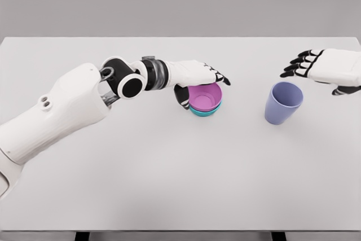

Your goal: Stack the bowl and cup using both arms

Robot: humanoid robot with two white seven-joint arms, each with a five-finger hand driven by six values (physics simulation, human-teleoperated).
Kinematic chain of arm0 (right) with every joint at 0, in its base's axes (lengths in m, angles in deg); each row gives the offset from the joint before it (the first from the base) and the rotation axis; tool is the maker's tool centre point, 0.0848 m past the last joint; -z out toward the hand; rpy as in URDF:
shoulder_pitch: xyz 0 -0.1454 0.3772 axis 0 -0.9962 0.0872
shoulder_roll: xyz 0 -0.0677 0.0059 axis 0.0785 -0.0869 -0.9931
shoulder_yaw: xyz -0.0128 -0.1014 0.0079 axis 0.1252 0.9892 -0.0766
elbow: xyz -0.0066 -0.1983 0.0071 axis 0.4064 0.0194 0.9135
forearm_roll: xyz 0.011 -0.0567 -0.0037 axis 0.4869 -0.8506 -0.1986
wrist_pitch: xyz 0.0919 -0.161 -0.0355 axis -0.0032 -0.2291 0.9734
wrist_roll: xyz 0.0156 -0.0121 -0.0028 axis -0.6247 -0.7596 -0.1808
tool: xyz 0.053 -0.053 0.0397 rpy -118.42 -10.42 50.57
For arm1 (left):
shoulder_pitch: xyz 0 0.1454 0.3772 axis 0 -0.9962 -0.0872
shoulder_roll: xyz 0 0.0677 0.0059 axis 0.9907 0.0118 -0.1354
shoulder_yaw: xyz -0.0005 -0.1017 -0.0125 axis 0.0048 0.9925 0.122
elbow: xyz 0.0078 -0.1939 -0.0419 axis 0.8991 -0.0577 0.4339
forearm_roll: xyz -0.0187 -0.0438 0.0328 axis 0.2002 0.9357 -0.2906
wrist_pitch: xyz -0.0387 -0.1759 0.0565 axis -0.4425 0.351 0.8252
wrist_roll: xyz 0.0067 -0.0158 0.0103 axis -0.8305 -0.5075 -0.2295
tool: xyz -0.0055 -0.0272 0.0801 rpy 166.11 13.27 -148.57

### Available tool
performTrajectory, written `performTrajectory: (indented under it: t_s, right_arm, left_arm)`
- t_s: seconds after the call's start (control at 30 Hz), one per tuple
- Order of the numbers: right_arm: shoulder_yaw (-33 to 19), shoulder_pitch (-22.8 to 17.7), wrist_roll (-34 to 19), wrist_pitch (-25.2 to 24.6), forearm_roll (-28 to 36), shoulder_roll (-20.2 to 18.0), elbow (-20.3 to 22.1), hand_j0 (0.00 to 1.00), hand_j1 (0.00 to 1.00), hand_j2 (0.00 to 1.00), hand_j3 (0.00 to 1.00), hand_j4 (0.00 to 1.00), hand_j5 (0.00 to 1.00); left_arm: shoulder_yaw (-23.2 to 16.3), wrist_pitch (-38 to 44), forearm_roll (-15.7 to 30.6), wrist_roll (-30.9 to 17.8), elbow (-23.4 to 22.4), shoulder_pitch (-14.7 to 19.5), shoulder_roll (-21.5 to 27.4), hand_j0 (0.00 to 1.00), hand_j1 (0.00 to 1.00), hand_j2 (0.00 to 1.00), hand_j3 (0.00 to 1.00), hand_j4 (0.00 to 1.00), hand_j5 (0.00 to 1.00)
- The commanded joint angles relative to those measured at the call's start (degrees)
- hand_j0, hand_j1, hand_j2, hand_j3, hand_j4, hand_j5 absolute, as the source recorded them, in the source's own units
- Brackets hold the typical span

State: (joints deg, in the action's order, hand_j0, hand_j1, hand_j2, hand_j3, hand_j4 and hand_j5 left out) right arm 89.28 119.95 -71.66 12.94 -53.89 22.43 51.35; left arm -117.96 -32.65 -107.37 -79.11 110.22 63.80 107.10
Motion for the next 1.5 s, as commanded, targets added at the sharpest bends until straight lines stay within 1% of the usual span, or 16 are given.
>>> performTrajectory:
  t_s: [0.0, 0.1, 0.2, 0.23, 0.33, 0.37, 0.43, 0.5, 0.6, 0.63, 0.7, 0.73, 0.8, 1.0, 1.37, 1.47]
  right_arm:
    - [0.74, 0.17, 0.02, -0.14, -0.33, 1.73, -2.47, 1.00, 1.00, 1.00, 1.00, 1.00, 1.00]
    - [8.21, 5.97, 0.02, -0.14, -2.08, 5.16, -7.39, 1.00, 1.00, 1.00, 1.00, 1.00, 1.00]
    - [9.18, 6.15, 0.02, -0.14, -2.26, 6.57, -9.59, 1.00, 1.00, 1.00, 1.00, 1.00, 1.00]
    - [10.58, 6.42, 0.02, -0.14, -2.79, 6.74, -9.77, 1.00, 1.00, 1.00, 1.00, 1.00, 1.00]
    - [11.03, 6.50, 0.02, -0.14, -4.11, 8.24, -10.29, 1.00, 1.00, 1.00, 1.00, 1.00, 1.00]
    - [11.03, 6.50, 0.02, -0.14, -4.11, 8.50, -10.30, 1.00, 1.00, 1.00, 1.00, 1.00, 1.00]
    - [11.38, 6.50, 0.02, -0.14, -4.11, 8.68, -10.30, 1.00, 1.00, 1.00, 1.00, 1.00, 1.00]
    - [11.64, 6.50, 0.02, -0.14, -4.11, 8.68, -10.30, 1.00, 1.00, 1.00, 1.00, 1.00, 1.00]
    - [11.73, 6.59, 0.02, -0.14, -4.11, 8.68, -10.03, 1.00, 1.00, 1.00, 1.00, 1.00, 1.00]
    - [11.73, 6.68, 0.02, -0.14, -4.11, 8.68, -9.94, 1.00, 1.00, 1.00, 1.00, 1.00, 1.00]
    - [11.73, 6.68, 0.02, -0.14, -4.11, 8.68, -9.68, 1.00, 1.00, 1.00, 1.00, 1.00, 1.00]
    - [11.73, 6.68, 0.02, -0.14, -4.11, 8.68, -9.59, 1.00, 1.00, 1.00, 1.00, 1.00, 1.00]
    - [11.73, 6.77, 0.02, -0.14, -4.11, 8.68, -9.33, 0.99, 0.99, 0.99, 0.99, 0.99, 0.99]
    - [11.64, 6.94, 0.02, -0.14, -4.11, 8.59, -8.89, 0.98, 0.98, 0.98, 0.98, 0.98, 0.98]
    - [11.55, 6.59, 0.02, -0.14, -3.93, 7.18, -4.14, 1.00, 1.00, 1.00, 1.00, 1.00, 1.00]
    - [12.25, 6.59, 0.02, -0.14, -3.84, 7.27, -4.05, 0.96, 0.96, 0.96, 0.96, 0.96, 0.96]
  left_arm:
    - [0.46, 0.05, 0.87, 0.02, 4.70, 0.00, 3.19, 1.00, 1.00, 1.00, 1.00, 1.00, 1.00]
    - [0.81, 0.05, 3.24, 0.02, 10.32, 0.09, 8.99, 1.00, 1.00, 1.00, 1.00, 1.00, 1.00]
    - [4.59, -0.30, 5.43, 0.02, 15.34, -0.09, 14.09, 1.00, 1.00, 1.00, 1.00, 1.00, 1.00]
    - [5.82, -5.12, 8.86, 0.02, 16.22, 0.09, 17.17, 1.00, 1.00, 1.00, 1.00, 1.00, 1.00]
    - [12.94, -23.58, 13.86, 0.02, 16.04, -1.40, 23.41, 1.00, 1.00, 1.00, 1.00, 1.00, 1.00]
    - [13.64, -28.15, 17.55, 0.02, 15.87, -2.37, 26.22, 1.00, 1.00, 1.00, 1.00, 1.00, 1.00]
    - [14.61, -37.41, 30.56, 0.02, 15.78, -4.66, 33.60, 1.00, 1.00, 1.00, 1.00, 1.00, 1.00]
    - [14.79, -37.41, 38.12, 0.02, 15.25, -5.54, 36.68, 1.00, 1.00, 1.00, 1.00, 1.00, 1.00]
    - [16.63, -37.41, 49.82, 0.02, 13.06, -14.32, 40.20, 1.00, 1.00, 1.00, 1.00, 1.00, 1.00]
    - [17.42, -37.41, 50.52, 0.02, 11.66, -16.42, 40.29, 1.00, 1.00, 1.00, 1.00, 1.00, 1.00]
    - [22.07, -37.41, 50.44, 0.02, 6.64, -22.40, 40.38, 1.00, 1.00, 1.00, 1.00, 1.00, 1.00]
    - [24.62, -37.41, 50.44, 0.02, 6.90, -24.78, 40.46, 1.00, 1.00, 1.00, 1.00, 1.00, 1.00]
    - [26.47, -37.41, 50.35, 0.02, 6.73, -26.54, 40.55, 1.00, 1.00, 1.00, 1.00, 1.00, 1.00]
    - [26.56, -37.41, 49.91, 0.02, 6.46, -26.98, 40.46, 1.00, 1.00, 1.00, 1.00, 1.00, 1.00]
    - [26.56, -37.41, 49.74, 0.02, 5.85, -26.98, 40.11, 1.00, 1.00, 1.00, 1.00, 1.00, 1.00]
    - [26.56, -37.41, 49.73, 0.02, 5.85, -26.98, 39.94, 1.00, 1.00, 1.00, 1.00, 1.00, 1.00]
